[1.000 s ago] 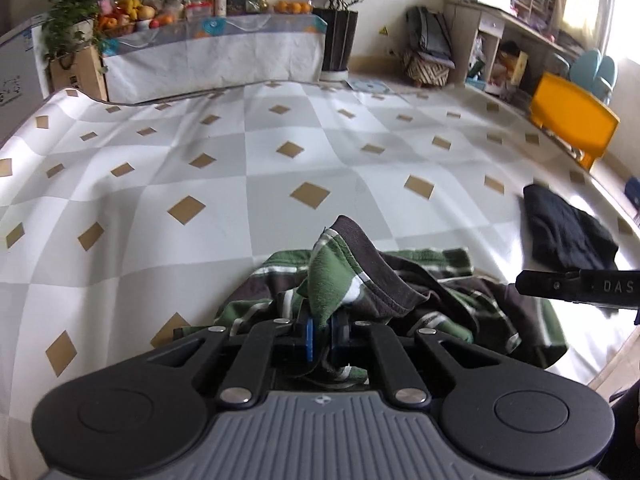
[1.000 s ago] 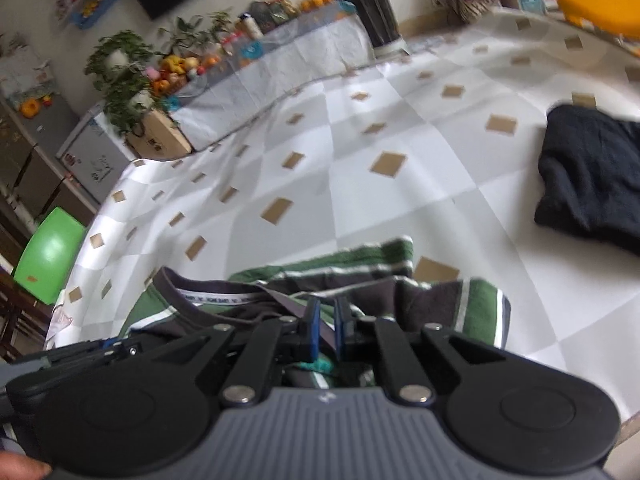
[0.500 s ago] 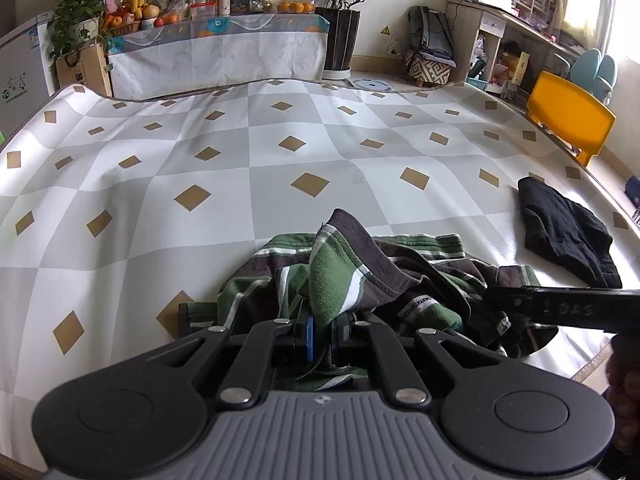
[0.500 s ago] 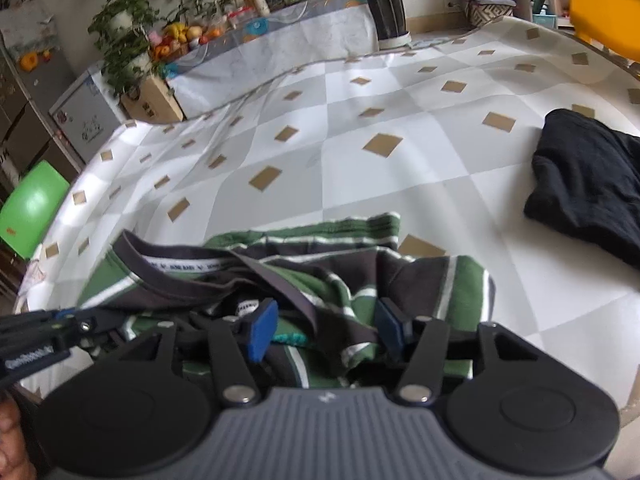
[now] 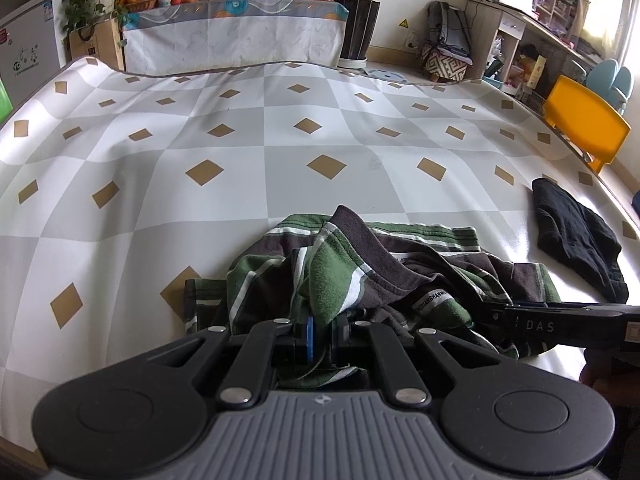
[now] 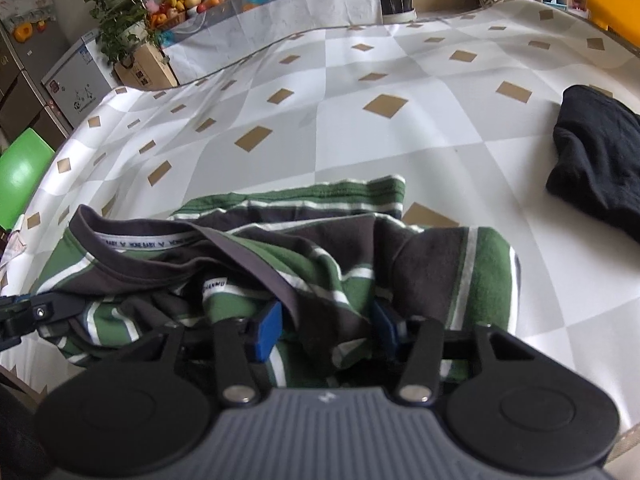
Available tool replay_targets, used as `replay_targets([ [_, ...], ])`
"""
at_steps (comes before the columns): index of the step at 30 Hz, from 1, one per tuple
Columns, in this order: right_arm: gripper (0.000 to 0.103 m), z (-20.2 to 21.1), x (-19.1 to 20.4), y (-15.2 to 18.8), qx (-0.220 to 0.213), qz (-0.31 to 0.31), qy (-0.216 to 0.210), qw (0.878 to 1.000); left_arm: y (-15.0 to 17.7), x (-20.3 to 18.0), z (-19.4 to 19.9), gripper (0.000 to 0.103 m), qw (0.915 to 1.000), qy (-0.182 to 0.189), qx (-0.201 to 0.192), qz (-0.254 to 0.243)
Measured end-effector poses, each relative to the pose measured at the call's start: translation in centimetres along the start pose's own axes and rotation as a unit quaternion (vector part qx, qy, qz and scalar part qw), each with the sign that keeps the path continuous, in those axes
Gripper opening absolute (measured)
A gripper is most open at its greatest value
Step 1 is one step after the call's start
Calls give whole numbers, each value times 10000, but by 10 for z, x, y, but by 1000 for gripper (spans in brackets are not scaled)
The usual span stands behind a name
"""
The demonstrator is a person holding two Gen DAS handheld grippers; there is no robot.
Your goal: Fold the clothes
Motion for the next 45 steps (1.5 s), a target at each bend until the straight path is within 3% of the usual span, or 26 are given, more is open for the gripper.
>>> replay_targets([
  [3, 17, -2, 0, 2, 108, 43, 95, 9999, 1, 0, -1, 6, 10000, -21, 2, 0],
  [6, 9, -1, 0, 2, 123, 70, 154, 9998, 0, -1, 0, 6, 10000, -67, -42, -56],
  [18, 8, 60, 17, -52, -874, -179, -422, 9951, -45, -6, 25, 4, 9961, -379, -739, -301],
  [25, 8, 75, 32, -90, -1110, -148, -762, 9908, -79, -1, 33, 4, 9936, -431, -1009, -274],
  [30, 8, 76, 36, -109, -1191, 11, -839, 9893, -84, 8, 27, 4, 9951, -353, -899, -203],
  [42, 8, 50, 28, -145, -1146, -341, -1088, 9868, -57, 25, -15, 7, 9997, -151, -9, 211],
  [45, 8, 43, 27, -155, -1194, -465, -1181, 9847, -60, 27, -23, 15, 9995, -124, 87, 260],
])
Point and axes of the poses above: each gripper's, at about its wrist camera, not at the fingertips, and z roughly against the way its jaws point, x to its left, y to its underside, the point moved 6 cm from there along -z, roughly the way its jaws point, and after that the axes turned 9 degrees about -x, right-handed, at the moved point
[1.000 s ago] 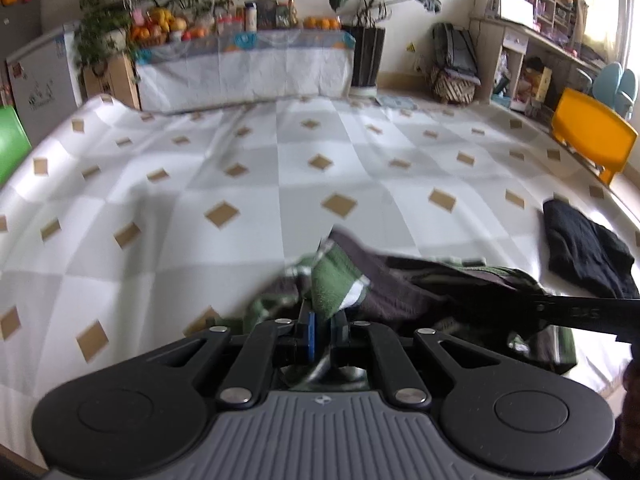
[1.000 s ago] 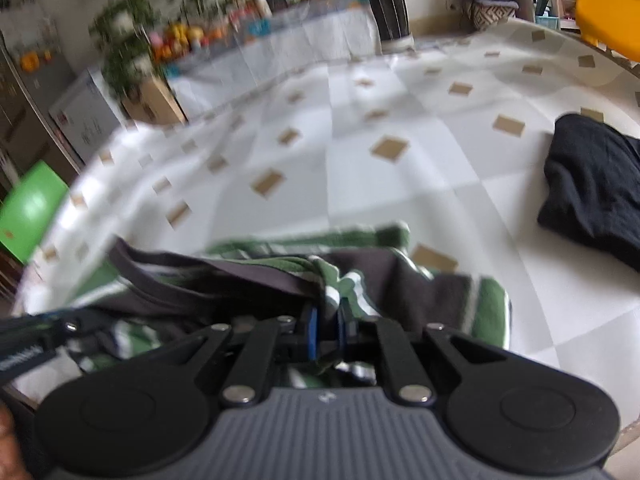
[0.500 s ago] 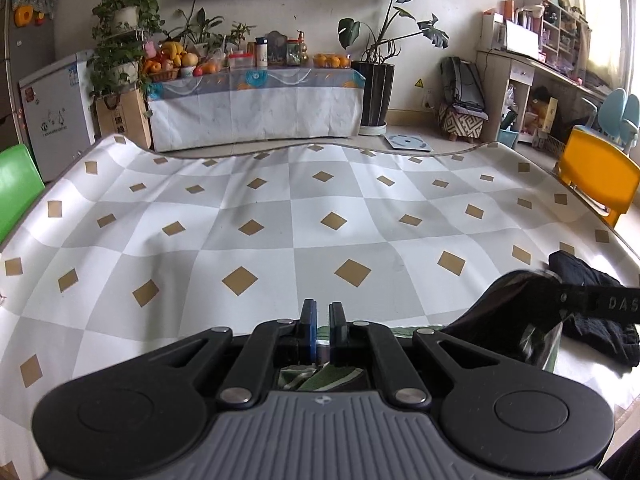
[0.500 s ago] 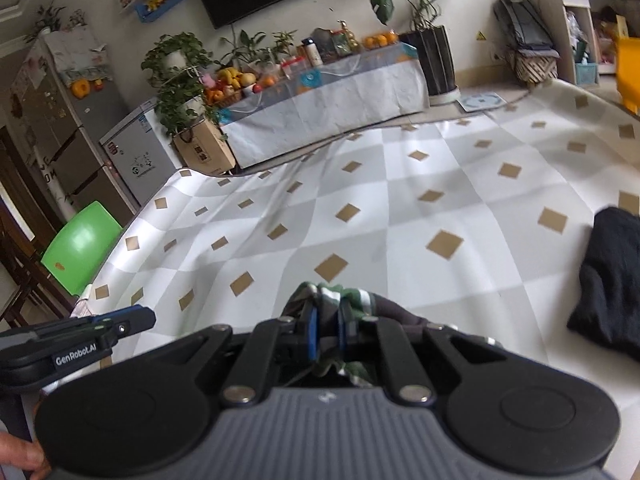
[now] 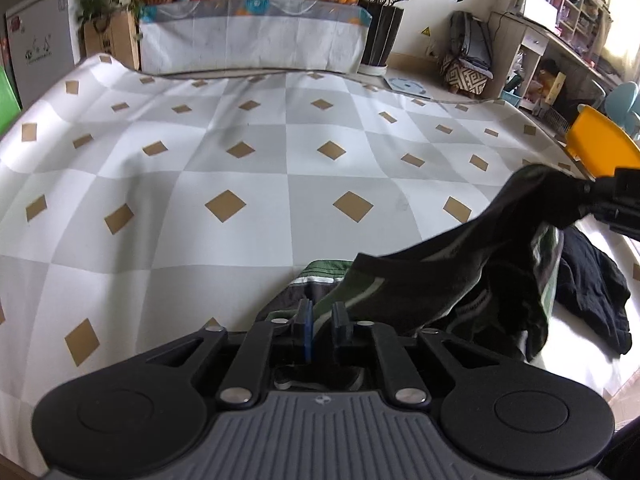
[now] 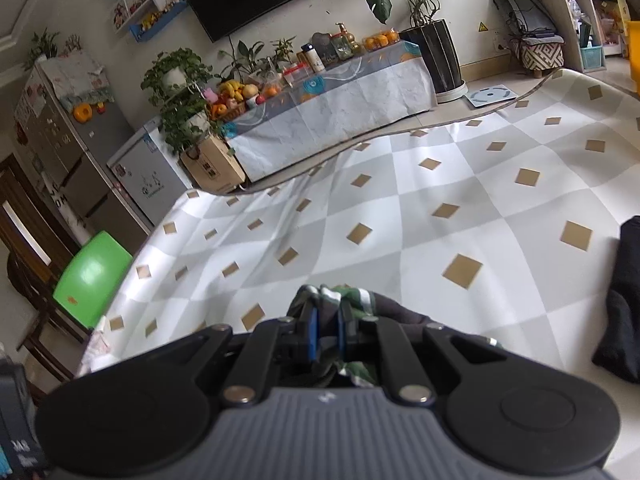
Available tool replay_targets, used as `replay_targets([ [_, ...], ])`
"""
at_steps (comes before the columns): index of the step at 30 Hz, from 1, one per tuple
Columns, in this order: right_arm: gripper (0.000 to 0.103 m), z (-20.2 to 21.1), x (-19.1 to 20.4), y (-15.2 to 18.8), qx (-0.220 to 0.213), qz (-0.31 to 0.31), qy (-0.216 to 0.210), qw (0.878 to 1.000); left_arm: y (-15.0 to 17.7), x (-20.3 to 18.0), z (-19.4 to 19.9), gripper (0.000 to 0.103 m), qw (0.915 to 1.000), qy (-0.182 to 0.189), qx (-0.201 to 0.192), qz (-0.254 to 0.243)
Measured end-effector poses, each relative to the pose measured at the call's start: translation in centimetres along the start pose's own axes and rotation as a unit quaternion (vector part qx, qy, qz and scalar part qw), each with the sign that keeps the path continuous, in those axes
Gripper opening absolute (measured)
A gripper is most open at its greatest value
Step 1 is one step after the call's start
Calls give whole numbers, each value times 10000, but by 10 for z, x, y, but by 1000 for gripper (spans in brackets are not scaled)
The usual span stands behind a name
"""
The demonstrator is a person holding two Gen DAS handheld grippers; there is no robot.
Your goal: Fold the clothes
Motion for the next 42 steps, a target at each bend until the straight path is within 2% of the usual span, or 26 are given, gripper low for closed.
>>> replay_targets([
  [11, 8, -41, -10, -35, -361, -413, -174, 9983, -20, -4, -28, 24, 9987, 141, 324, -360],
  [17, 9, -79, -33, -34, -298, -368, 279, 9985, -20, -2, -57, 25, 9975, 126, 611, -340],
  [20, 13, -94, -44, -31, -293, -371, 564, 9973, -21, -2, -72, 26, 9968, 169, 703, -336],
  [21, 20, -98, -48, -30, -271, -383, 632, 9969, -21, -3, -76, 26, 9966, 211, 736, -315],
  [22, 27, -101, -51, -29, -212, -402, 681, 9966, -20, -3, -80, 26, 9963, 254, 770, -289],
  [23, 40, -102, -53, -27, -147, -416, 746, 9962, -19, -3, -83, 26, 9960, 297, 804, -263],
  [24, 43, -103, -55, -25, -87, -412, 821, 9957, -17, -2, -87, 27, 9957, 326, 838, -219],
  [27, 48, -102, -57, -21, 60, -305, 830, 9961, -13, 3, -93, 35, 9940, 462, 991, 92],
  [31, 52, -104, -58, -6, 474, -259, 757, 9957, -10, 7, -96, 37, 9905, 679, 1130, 401],
  [36, 52, -112, -44, 27, 1195, 27, 385, 9921, -16, 17, -96, 37, 9937, 317, 1010, 375],
  [39, 52, -115, -24, 50, 1632, 345, 107, 9859, -19, 27, -96, 38, 9942, -24, 975, 459],
  [42, 52, -118, -2, 68, 1894, 717, -79, 9792, -16, 37, -100, 39, 9929, -381, 1030, 467],
])
Point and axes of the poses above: each gripper's, at about its wrist camera, not at the fingertips, and z roughly against the way its jaws point, x to its left, y to its underside, the point moved 6 cm from there along -z, roughly the way its jaws point, and after that the axes turned 9 degrees about -x, right-handed, at the moved point
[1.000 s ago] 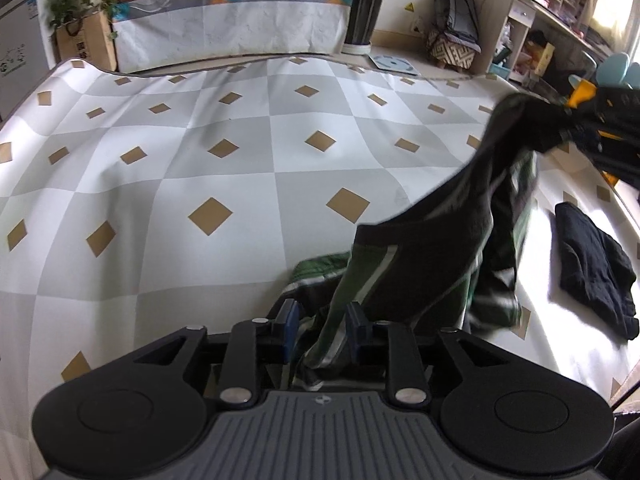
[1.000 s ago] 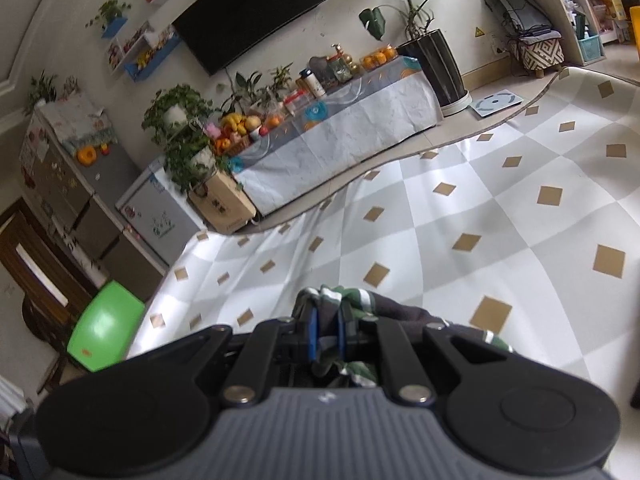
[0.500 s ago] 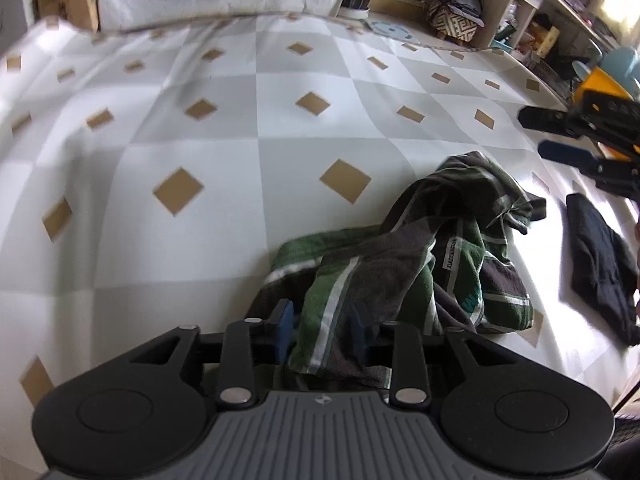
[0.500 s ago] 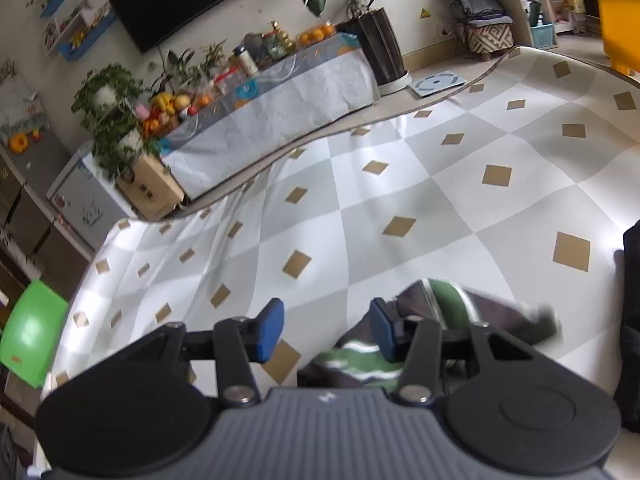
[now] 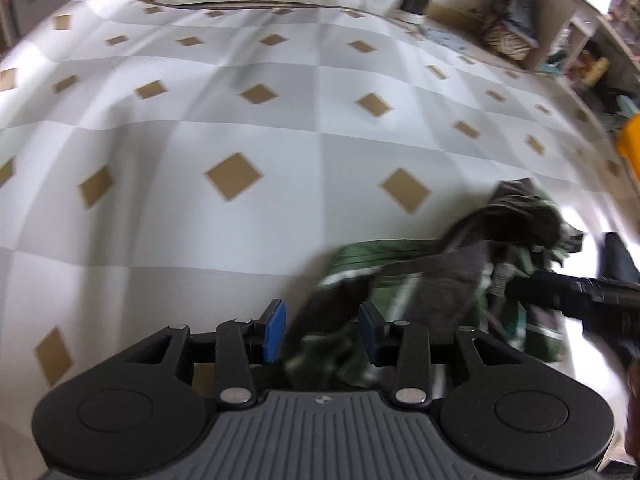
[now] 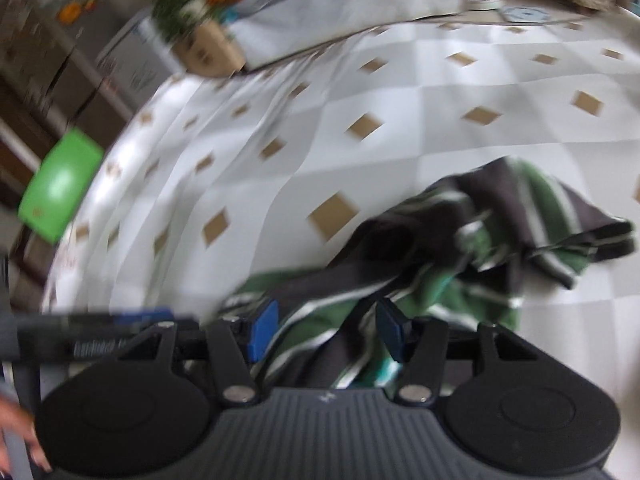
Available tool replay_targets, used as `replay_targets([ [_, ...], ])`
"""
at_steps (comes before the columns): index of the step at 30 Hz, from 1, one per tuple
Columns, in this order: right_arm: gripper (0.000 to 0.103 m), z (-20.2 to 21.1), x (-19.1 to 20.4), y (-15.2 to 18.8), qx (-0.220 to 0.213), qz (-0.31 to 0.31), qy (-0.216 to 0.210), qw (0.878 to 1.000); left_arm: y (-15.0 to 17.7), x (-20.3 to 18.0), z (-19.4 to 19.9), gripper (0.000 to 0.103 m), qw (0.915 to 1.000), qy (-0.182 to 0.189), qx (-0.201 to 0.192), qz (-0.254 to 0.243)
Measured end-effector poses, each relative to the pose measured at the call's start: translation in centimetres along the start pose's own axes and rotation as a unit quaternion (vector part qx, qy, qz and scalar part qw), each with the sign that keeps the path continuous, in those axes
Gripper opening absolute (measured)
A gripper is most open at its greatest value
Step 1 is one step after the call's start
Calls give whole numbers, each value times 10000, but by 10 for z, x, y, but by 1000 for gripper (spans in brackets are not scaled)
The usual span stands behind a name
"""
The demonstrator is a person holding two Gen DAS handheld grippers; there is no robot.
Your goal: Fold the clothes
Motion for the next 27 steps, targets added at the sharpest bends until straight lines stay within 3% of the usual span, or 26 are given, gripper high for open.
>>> replay_targets([
  [6, 52, -6, 45, 12, 177, 656, -464, 9966, -1, 21, -2, 39, 9987, -444, 47, 258],
  [9, 53, -11, 65, 20, 270, 926, -645, 9932, -7, 31, 2, 46, 9971, -648, -47, 406],
  [14, 56, -22, 94, 32, 442, 1357, -849, 9861, -9, 41, 5, 47, 9960, -689, -45, 561],
  [22, 58, -47, 110, 53, 653, 1891, -546, 9783, -7, 46, 7, 48, 9956, -721, 80, 591],
  [23, 56, -50, 110, 54, 666, 1897, -494, 9783, -6, 47, 7, 48, 9955, -730, 103, 600],
  [27, 27, -56, 107, 57, 653, 1860, -377, 9797, -2, 55, 2, 48, 9942, -788, 240, 694],
])
Point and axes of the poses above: each gripper's, at about its wrist camera, not at the fingertips, and z roughly against the way its jaws point, x to its left, y to its underside, the point moved 6 cm from there along -z, roughly the way its jaws point, and after that the axes turned 9 degrees about -x, right-handed, at the moved point
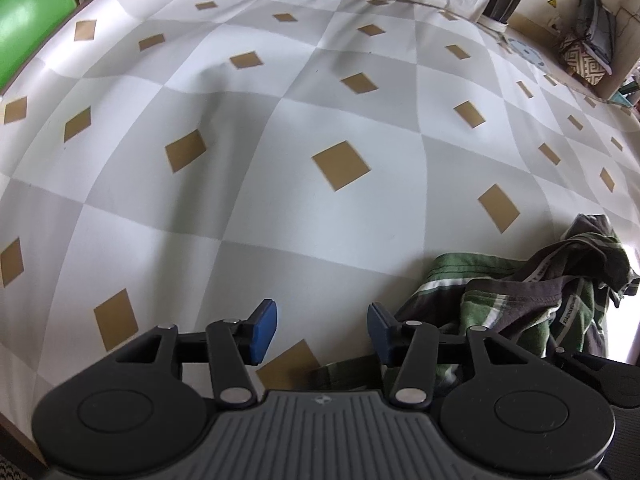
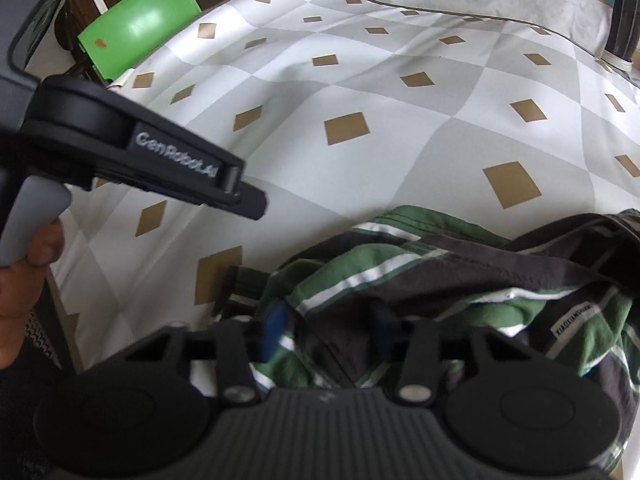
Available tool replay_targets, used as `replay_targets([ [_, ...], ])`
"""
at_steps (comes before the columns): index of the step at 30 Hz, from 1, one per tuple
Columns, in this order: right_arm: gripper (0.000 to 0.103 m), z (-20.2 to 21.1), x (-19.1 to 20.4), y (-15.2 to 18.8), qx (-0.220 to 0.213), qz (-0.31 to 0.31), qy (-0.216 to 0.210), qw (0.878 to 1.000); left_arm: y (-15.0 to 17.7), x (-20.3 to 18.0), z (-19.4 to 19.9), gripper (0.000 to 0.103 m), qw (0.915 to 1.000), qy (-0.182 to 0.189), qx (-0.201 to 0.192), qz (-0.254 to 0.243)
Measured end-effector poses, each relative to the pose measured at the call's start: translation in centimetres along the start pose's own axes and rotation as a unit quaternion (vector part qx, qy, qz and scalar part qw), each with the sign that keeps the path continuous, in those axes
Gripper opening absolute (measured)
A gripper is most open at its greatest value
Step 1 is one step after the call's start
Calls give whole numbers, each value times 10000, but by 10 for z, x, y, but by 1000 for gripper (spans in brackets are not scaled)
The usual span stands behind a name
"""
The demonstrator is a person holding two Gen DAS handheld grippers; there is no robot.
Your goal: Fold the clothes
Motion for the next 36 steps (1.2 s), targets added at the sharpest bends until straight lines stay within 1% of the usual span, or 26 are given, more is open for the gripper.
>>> replay_targets([
  [3, 15, 0, -4, 2, -25, -44, 41, 10000, 4, 3, -7, 48, 9999, -78, 98, 28],
  [5, 12, 2, -6, 2, -95, -92, 23, 9999, 6, 3, -11, 48, 9998, -125, 127, 1],
  [10, 10, 16, -16, -8, -304, -492, -171, 9982, 16, -3, -21, 48, 9990, -199, 267, -281],
  [14, 9, 31, -29, -23, -578, -862, -320, 9941, 20, -7, -25, 48, 9982, -210, 339, -442],
  [19, 9, 51, -48, -44, -1077, -1389, -628, 9824, 24, -5, -31, 49, 9982, -187, 450, -340],
  [20, 9, 54, -53, -48, -1185, -1501, -655, 9794, 25, -6, -31, 50, 9982, -182, 455, -349],
  [21, 9, 58, -58, -53, -1298, -1617, -682, 9759, 27, -7, -32, 54, 9981, -177, 459, -358],
  [22, 9, 61, -63, -58, -1414, -1722, -702, 9723, 28, -9, -32, 56, 9980, -175, 465, -404],
  [26, 7, 72, -76, -80, -1915, -2015, -769, 9575, 32, -18, -32, 57, 9969, -143, 478, -610],
  [28, 7, 76, -80, -93, -2170, -2105, -836, 9495, 34, -22, -31, 57, 9962, -129, 485, -712],
  [30, 7, 75, -82, -104, -2287, -2086, -786, 9476, 34, -23, -30, 57, 9960, -92, 513, -729],
  [31, 7, 72, -83, -108, -2314, -2102, -728, 9471, 33, -22, -29, 57, 9965, -55, 518, -656],
  [32, 10, 69, -85, -110, -2309, -2190, -666, 9457, 30, -20, -27, 57, 9974, -1, 446, -568],
  [34, 11, 60, -90, -111, -2205, -2408, -558, 9436, 22, -16, -21, 57, 9989, 116, 244, -394],
  [35, 14, 56, -92, -109, -2121, -2427, -466, 9455, 18, -14, -17, 57, 9992, 150, 118, -350],
  [36, 21, 52, -93, -106, -2029, -2385, -350, 9491, 13, -13, -13, 57, 9995, 157, -23, -280],
])
Point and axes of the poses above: each gripper's, at about its wrist camera, not at the fingertips, and z roughly against the way its jaws point, x to its left, y to its underside, the point moved 6 cm from there along -z, roughly the way its jaws point, and after that the axes turned 9 degrees about -x, right-handed, at the moved point
